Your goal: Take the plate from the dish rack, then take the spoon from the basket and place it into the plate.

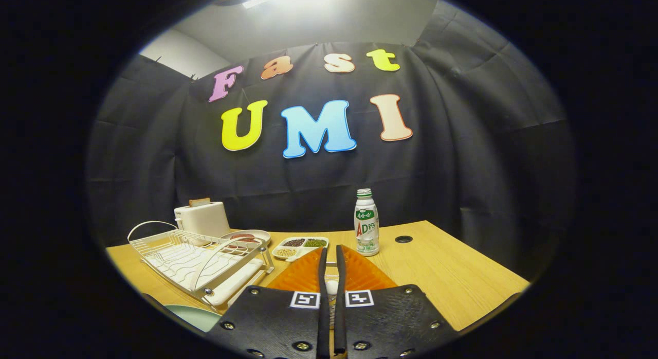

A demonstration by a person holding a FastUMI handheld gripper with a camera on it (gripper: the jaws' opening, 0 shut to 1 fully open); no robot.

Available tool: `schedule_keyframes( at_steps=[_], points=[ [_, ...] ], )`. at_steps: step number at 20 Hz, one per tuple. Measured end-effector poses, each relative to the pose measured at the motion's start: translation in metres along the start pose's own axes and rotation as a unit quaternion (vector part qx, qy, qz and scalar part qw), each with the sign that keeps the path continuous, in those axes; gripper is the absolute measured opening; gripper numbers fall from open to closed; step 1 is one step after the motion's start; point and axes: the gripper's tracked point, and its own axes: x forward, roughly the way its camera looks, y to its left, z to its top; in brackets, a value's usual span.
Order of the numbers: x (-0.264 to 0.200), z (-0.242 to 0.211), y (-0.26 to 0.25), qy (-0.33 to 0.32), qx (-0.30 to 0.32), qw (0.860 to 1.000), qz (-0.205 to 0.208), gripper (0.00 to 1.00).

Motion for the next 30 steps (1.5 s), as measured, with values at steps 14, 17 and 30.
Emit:
schedule_keyframes(
  at_steps=[14, 17, 30],
  points=[
    [-0.016, 0.097, 0.006, 0.006, -0.026, 1.0, -0.015, 0.04],
    [-0.027, 0.123, 0.004, 0.006, -0.035, 0.999, -0.022, 0.03],
    [-0.088, 0.189, 0.022, 0.036, -0.033, 0.999, -0.013, 0.04]
  ],
)
